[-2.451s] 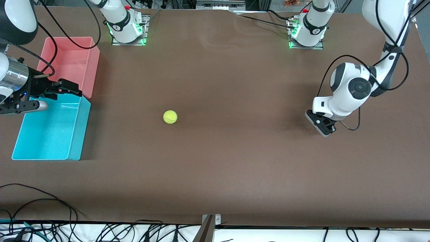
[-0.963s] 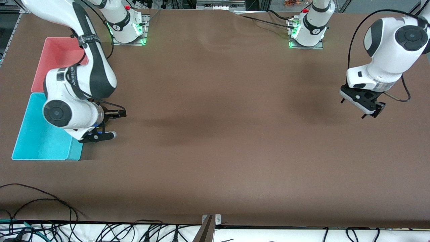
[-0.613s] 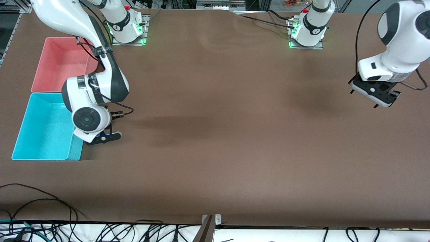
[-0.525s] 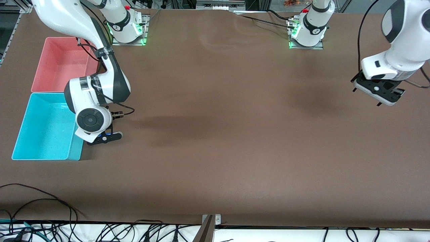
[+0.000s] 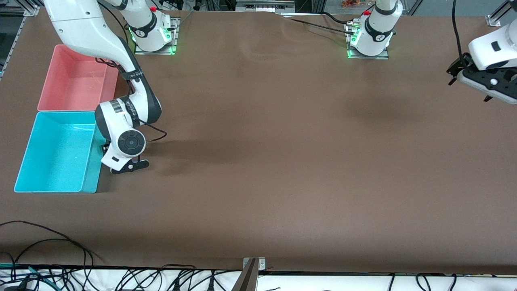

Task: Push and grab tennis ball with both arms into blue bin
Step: 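Grasp the tennis ball with the right gripper while the left gripper withdraws, then carry the ball with the right gripper over the cyan bin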

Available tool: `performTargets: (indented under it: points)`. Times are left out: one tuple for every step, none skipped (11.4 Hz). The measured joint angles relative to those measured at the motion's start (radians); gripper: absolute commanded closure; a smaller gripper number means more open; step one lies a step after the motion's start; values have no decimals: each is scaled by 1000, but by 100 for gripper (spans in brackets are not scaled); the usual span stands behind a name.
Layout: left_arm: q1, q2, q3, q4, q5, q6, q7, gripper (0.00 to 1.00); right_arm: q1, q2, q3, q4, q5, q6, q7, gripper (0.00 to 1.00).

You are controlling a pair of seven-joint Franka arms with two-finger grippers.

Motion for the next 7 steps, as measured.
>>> performTargets:
  points:
    - [-1,0,-2,28,0,-39,-21,0,-2,10,-1,-10,-1,17,19,0]
    - [-3,0,-2,46,-14,-63,-49,0,-2,17,-1,-14,-1,26,30,0]
    - [-3,0,-2,53,-39,-77,-78,0,-2,21,0,-14,-1,31,46,0]
    - [-2,1,0,56,-74,-85,-105,0,-2,25,0,-14,-4,37,61,0]
    - [-1,2,1,59,-102,-89,-125,0,-2,32,0,-15,-6,46,69,1]
    - [0,4,2,62,-127,-92,-140,0,-2,41,0,-15,-7,52,72,9]
    - [0,5,4,64,-147,-101,-157,0,-2,50,0,-15,-8,56,78,16]
